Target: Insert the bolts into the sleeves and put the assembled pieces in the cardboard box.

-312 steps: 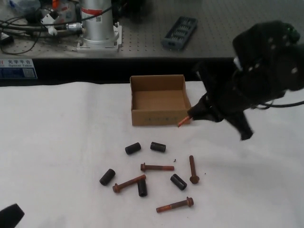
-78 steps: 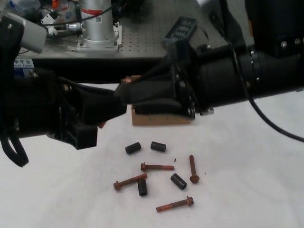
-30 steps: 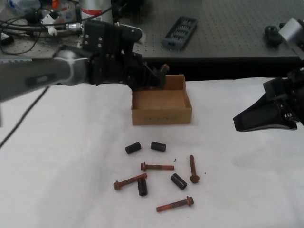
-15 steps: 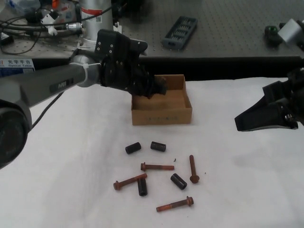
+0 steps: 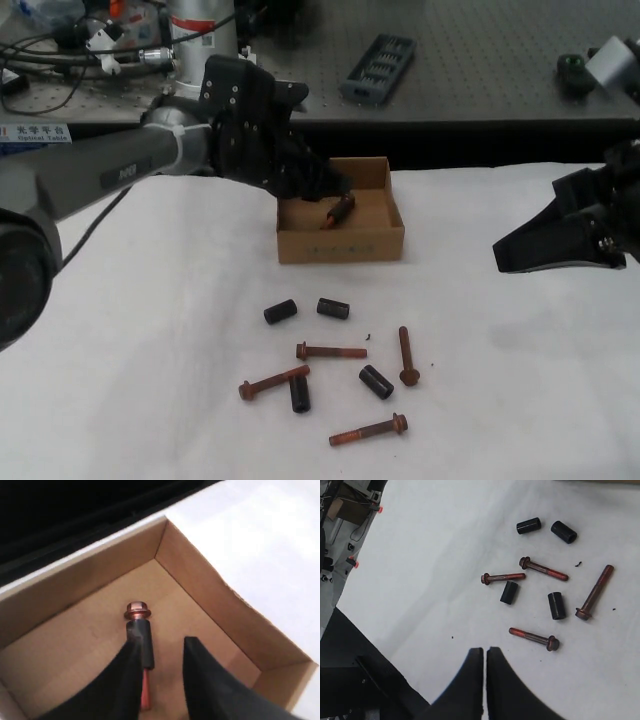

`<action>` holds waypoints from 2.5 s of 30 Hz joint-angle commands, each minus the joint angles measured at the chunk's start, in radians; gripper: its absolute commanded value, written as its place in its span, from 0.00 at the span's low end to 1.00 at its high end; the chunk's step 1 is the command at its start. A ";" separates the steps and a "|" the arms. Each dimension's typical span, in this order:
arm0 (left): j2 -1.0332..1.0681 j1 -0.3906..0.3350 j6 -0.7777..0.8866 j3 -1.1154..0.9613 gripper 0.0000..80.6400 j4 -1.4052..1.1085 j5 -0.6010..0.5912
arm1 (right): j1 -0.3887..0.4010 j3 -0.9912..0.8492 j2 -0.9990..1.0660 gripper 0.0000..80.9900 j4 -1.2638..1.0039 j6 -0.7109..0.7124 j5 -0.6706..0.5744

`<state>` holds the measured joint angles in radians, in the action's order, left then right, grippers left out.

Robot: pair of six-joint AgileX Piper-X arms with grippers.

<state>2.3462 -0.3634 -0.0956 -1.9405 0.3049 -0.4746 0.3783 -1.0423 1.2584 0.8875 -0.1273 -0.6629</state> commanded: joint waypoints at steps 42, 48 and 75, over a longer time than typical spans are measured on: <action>-1.528 0.067 -0.073 1.257 0.01 0.366 0.014 | -0.004 -0.007 -0.123 0.04 0.286 0.110 0.227; -1.585 0.067 -0.058 1.257 0.01 0.365 0.016 | -0.004 -0.007 -0.119 0.04 0.258 0.052 0.227; -1.585 0.067 -0.062 1.257 0.01 0.345 0.016 | 0.370 -0.009 0.283 0.37 -0.024 0.749 0.496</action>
<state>0.7677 -0.2957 -0.1612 -0.6846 0.6771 -0.4524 0.7432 -1.0423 1.5335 0.8707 0.5513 -0.1822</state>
